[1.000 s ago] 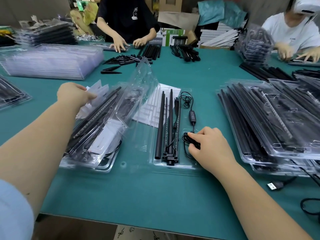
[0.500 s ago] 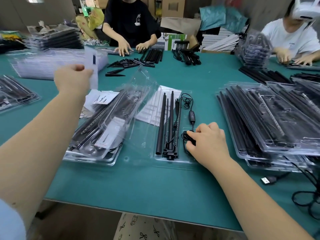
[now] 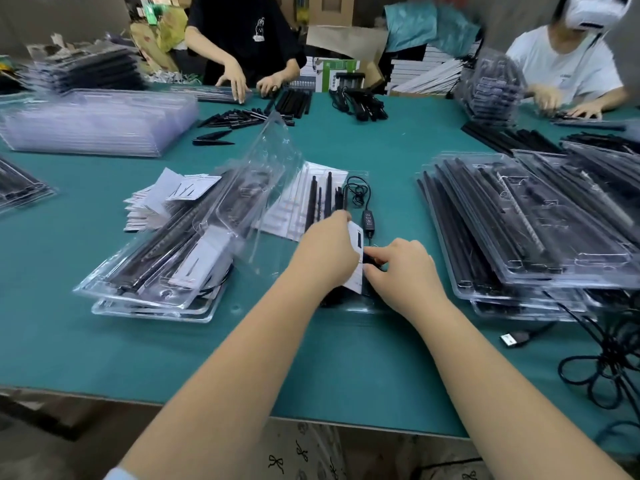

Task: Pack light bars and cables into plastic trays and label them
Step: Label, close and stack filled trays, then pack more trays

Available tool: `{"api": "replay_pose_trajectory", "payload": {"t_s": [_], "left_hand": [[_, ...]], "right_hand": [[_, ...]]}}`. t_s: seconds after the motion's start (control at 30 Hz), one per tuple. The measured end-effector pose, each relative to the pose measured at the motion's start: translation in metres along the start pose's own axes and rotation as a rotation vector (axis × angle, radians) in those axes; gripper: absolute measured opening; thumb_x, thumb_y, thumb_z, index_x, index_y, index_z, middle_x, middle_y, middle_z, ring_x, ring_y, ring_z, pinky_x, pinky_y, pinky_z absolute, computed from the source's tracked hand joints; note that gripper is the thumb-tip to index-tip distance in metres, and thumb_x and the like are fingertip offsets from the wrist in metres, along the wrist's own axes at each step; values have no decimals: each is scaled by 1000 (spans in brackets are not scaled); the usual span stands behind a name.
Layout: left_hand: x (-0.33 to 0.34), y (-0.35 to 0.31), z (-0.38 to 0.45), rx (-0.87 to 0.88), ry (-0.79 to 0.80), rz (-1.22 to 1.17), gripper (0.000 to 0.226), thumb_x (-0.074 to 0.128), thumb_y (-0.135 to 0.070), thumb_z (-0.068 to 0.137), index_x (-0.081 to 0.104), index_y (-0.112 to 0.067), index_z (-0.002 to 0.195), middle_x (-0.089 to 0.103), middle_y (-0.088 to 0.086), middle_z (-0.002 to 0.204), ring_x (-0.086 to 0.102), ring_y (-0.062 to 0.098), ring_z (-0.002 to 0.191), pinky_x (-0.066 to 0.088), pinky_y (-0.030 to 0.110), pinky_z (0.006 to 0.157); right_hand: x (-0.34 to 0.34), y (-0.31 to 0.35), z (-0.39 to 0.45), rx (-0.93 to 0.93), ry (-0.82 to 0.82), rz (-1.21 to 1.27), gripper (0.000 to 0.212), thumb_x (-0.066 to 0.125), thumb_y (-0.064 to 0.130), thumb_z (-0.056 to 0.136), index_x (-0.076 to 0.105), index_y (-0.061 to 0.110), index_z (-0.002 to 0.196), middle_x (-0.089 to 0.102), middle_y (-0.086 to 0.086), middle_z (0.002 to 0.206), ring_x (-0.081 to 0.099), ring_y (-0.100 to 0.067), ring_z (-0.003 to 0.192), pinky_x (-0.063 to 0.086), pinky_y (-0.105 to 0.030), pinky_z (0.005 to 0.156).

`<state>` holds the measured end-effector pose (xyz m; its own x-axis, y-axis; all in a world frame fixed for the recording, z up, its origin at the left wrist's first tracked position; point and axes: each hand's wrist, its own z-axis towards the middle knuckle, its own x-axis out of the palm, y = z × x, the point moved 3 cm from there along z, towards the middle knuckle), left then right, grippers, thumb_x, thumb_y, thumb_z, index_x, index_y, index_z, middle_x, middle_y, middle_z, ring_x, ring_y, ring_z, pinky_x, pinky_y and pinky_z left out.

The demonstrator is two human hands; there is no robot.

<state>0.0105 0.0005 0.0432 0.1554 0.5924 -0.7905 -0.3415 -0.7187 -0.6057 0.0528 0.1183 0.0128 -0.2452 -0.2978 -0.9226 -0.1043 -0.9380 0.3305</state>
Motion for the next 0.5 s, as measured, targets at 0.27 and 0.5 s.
{"api": "replay_pose_trajectory", "payload": {"t_s": [0.27, 0.5], "left_hand": [[22, 19, 5, 64, -131, -151, 43, 68, -18, 83, 58, -21, 125, 65, -5, 106, 58, 12, 98, 34, 10, 72], [21, 11, 0, 167, -210, -17, 26, 61, -16, 88, 66, -20, 113, 67, -6, 104, 55, 9, 91, 33, 15, 79]], "right_hand": [[-1, -21, -4, 101, -55, 407, 44, 46, 17, 92, 47, 28, 135, 65, 13, 90, 48, -17, 101, 34, -26, 77], [1, -21, -6, 101, -47, 383, 44, 48, 12, 85, 52, 29, 126, 61, 22, 82, 41, -8, 98, 28, -23, 69]]}}
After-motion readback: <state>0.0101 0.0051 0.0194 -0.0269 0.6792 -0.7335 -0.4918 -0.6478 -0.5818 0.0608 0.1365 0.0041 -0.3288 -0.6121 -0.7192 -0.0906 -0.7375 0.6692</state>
